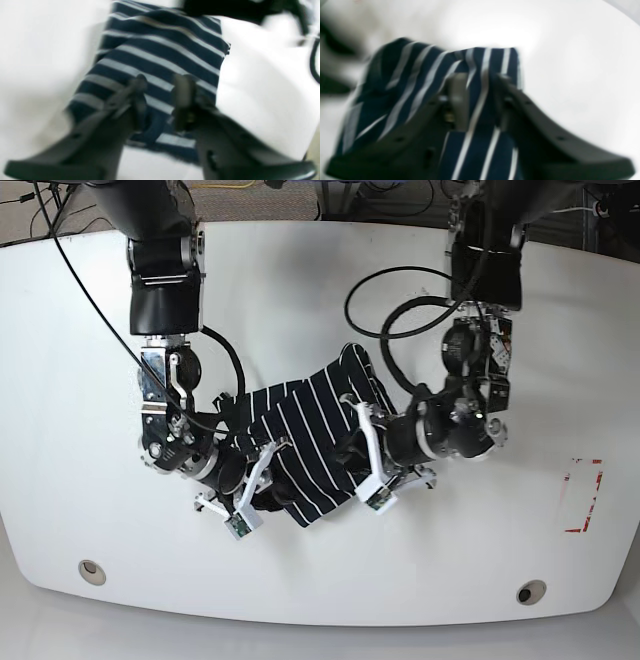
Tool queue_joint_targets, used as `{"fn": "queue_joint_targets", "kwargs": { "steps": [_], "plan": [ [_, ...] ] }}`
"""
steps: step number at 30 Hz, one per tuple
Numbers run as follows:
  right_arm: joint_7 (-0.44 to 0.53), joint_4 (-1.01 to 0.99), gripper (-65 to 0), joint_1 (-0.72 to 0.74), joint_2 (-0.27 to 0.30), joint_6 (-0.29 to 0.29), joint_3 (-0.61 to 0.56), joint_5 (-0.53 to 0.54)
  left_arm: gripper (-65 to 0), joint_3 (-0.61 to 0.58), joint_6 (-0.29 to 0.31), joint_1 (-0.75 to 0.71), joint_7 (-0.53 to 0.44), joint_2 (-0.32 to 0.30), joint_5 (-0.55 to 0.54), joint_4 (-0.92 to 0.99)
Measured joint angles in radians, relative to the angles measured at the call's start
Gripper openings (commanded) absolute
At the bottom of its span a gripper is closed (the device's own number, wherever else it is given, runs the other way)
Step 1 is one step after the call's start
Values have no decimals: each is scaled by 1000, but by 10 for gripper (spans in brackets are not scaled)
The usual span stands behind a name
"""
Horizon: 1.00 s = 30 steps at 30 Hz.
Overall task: Layout the t-shirt on the table in an organized manner, then fold the t-shirt properly
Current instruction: 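Grasp the bundle's edges with both grippers and fold it over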
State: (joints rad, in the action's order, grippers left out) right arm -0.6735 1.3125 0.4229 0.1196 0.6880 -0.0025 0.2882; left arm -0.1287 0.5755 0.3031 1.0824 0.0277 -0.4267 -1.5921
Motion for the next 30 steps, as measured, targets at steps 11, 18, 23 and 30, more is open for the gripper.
{"fn": "queue_joint_targets", "kwargs": {
  "steps": [11, 18, 23, 30],
  "plan": [
    [231, -313, -560, 90, -20, 0, 0, -137, -528, -59, 1, -127, -83, 79, 79, 71],
    [368, -426, -561, 77, -36, 2, 0, -210, -522, -69, 1, -144, -141, 17, 78, 184],
    [431, -468, -563, 42, 9, 14, 0, -206, -510, -63, 2, -137, -170, -28, 55, 256],
    [476, -411, -563, -90, 60, 11, 38, -179, -510, -68, -2, -71, -159, -50, 74, 266]
  ]
}}
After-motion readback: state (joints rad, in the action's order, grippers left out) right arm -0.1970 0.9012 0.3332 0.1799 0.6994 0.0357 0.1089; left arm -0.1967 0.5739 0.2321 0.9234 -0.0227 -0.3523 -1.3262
